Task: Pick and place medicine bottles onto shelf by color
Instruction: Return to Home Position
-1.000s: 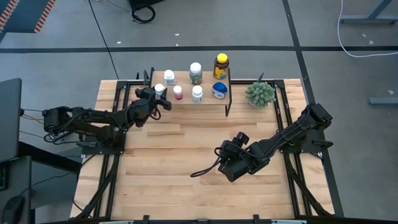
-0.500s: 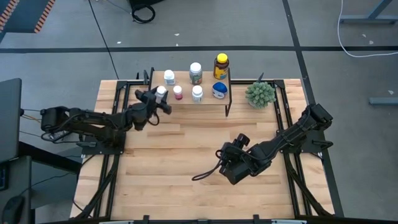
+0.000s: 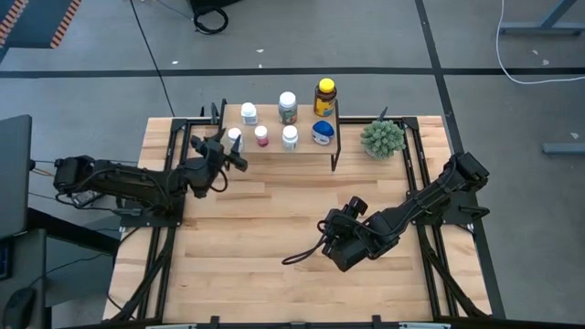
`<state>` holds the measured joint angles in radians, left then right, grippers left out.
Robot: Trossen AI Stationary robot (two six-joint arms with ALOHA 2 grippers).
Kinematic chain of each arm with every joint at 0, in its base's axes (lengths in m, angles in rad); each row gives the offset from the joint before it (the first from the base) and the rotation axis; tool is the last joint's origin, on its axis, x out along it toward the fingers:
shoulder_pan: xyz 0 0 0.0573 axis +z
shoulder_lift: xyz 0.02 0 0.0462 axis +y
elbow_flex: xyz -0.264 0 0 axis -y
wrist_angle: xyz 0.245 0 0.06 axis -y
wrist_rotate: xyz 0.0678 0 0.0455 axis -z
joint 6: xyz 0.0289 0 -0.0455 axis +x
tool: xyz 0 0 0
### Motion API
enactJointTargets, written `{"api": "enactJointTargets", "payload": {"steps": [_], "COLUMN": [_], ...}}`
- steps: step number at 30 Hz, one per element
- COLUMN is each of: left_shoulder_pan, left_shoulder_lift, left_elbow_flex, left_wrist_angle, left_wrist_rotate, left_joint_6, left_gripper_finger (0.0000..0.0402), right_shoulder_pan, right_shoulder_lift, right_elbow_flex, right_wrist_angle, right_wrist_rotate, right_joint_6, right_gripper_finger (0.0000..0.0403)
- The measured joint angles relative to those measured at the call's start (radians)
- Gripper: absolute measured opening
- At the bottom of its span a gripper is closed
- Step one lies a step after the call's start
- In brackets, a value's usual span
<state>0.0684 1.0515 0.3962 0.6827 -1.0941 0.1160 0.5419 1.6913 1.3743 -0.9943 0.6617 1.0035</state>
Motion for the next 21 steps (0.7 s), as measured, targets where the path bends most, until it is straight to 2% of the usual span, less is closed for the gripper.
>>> {"api": "enactJointTargets", "payload": {"steps": [6, 9, 12, 16, 18, 21], "left_shoulder_pan": [-0.116, -0.180, -0.223, -0.241, -0.243, -0.255], "left_shoulder_lift": [0.000, 0.000, -0.005, -0.013, -0.013, -0.023], "left_elbow_flex": [0.000, 0.000, 0.000, 0.000, -0.002, -0.019], "left_wrist_angle": [-0.024, -0.023, -0.036, -0.130, -0.177, -0.169], "left_wrist_rotate": [-0.001, 0.018, 0.154, 0.413, 0.504, 0.611], "left_joint_6": [0.022, 0.051, 0.026, -0.115, -0.171, -0.221], "left_gripper_finger": [0.0231, 0.0223, 0.0212, 0.0190, 0.0174, 0.0145], "right_shoulder_pan": [0.005, 0.005, -0.011, -0.050, -0.064, -0.041], "right_shoulder_lift": [0.000, 0.000, 0.000, 0.000, 0.000, -0.006], "right_elbow_flex": [0.000, -0.016, -0.060, -0.128, -0.158, -0.183], "right_wrist_angle": [0.000, 0.006, 0.053, 0.171, 0.233, 0.350], "right_wrist_rotate": [0.015, 0.091, 0.126, 0.048, 0.019, 0.098], "right_joint_6": [0.000, -0.004, -0.020, -0.094, -0.171, -0.293], "right_gripper_finger": [0.0277, 0.0277, 0.0277, 0.0277, 0.0277, 0.0266]}}
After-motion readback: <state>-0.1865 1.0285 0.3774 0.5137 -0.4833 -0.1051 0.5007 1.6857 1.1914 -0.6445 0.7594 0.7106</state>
